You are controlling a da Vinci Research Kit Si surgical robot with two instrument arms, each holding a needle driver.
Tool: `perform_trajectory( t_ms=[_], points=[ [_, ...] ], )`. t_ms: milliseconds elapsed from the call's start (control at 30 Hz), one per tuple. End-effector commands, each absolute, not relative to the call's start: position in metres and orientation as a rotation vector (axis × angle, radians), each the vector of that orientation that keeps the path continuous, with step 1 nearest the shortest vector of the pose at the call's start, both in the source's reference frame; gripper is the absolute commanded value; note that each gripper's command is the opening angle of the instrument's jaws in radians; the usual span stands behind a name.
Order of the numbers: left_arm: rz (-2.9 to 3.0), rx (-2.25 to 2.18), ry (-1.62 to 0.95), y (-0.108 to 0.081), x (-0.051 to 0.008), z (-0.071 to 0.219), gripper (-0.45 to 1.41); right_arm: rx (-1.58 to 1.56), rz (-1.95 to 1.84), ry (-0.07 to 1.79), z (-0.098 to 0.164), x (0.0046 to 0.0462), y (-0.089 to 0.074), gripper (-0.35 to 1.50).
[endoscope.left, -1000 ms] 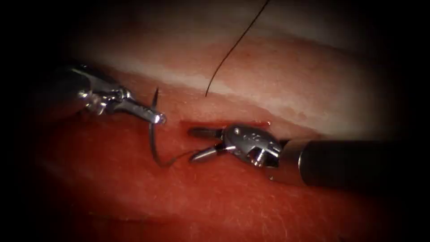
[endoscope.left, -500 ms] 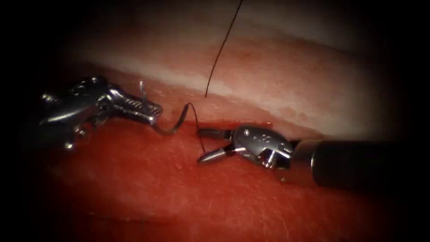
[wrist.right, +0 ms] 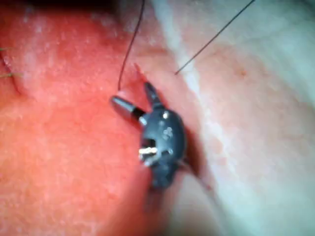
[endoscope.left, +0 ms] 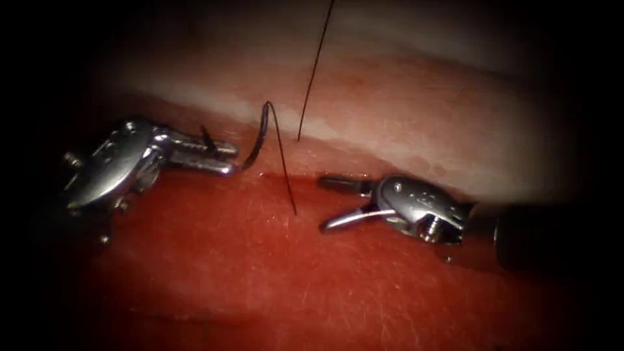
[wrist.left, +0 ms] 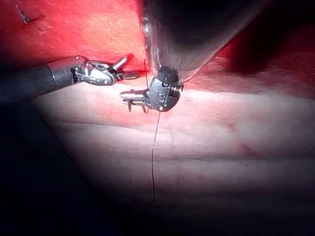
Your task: Wound Closure
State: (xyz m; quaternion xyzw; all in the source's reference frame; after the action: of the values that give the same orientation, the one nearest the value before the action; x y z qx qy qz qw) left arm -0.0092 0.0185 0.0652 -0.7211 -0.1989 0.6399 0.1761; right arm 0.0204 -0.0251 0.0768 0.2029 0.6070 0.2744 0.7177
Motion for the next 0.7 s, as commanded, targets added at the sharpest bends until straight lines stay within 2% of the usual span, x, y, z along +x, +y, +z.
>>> perform_trajectory(
  t_ms=[33,100,200,367,500,700],
  points=[
    [1.855,-2.045,-0.487,0.0192,-0.0096,0.0661,-0.45,0.452,0.607,1.347,0.0766,0.0213,-0.0252,1.45],
    [1.902,-2.045,-0.4,0.0199,-0.0095,0.0667,-0.45,0.444,0.599,1.348,0.0763,0.0215,-0.0252,1.45],
    [1.939,-2.054,-0.316,0.0213,-0.0091,0.0668,-0.45,0.449,0.613,1.33,0.0763,0.0219,-0.0259,1.33],
    [1.915,-2.135,-0.163,0.0245,-0.008,0.0659,-0.45,0.44,0.64,1.304,0.0766,0.0232,-0.0264,1.33],
    [1.903,-2.158,-0.15,0.0245,-0.0077,0.0658,-0.45,0.398,0.678,1.27,0.0771,0.0238,-0.0261,1.46],
    [1.905,-2.19,-0.153,0.0225,-0.0075,0.0661,-0.45,0.401,0.676,1.243,0.0776,0.0249,-0.026,1.38]
  ],
)
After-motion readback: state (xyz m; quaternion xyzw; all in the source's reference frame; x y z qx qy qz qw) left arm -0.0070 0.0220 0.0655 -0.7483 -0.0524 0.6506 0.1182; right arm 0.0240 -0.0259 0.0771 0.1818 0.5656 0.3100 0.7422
